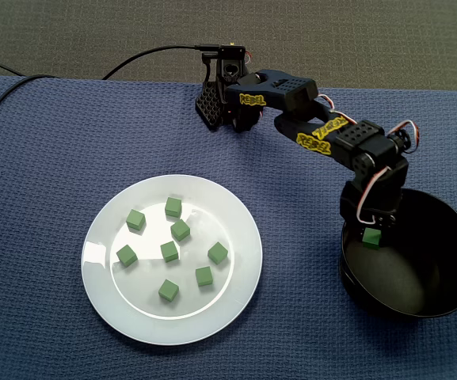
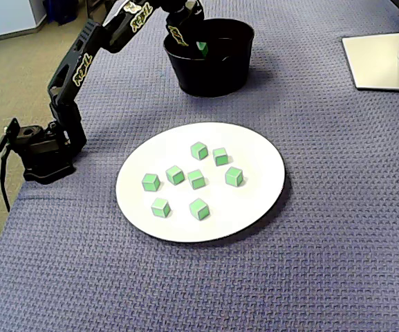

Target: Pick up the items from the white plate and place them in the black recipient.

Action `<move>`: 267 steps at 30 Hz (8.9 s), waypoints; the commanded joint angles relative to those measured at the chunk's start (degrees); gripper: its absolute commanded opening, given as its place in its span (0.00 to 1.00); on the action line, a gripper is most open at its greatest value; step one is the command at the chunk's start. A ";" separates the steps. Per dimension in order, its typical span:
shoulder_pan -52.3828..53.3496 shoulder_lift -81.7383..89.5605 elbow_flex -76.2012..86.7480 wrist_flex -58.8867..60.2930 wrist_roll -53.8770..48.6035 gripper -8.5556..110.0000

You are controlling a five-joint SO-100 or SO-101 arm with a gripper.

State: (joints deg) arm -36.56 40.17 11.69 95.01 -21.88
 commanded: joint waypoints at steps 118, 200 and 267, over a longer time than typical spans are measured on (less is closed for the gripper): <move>-2.72 55.99 62.58 -46.14 -13.36 0.07; 58.10 34.98 83.41 -35.07 -24.43 0.14; 16.87 52.91 47.64 -20.83 -8.44 0.37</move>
State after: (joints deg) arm -30.06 84.55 58.80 69.87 -31.38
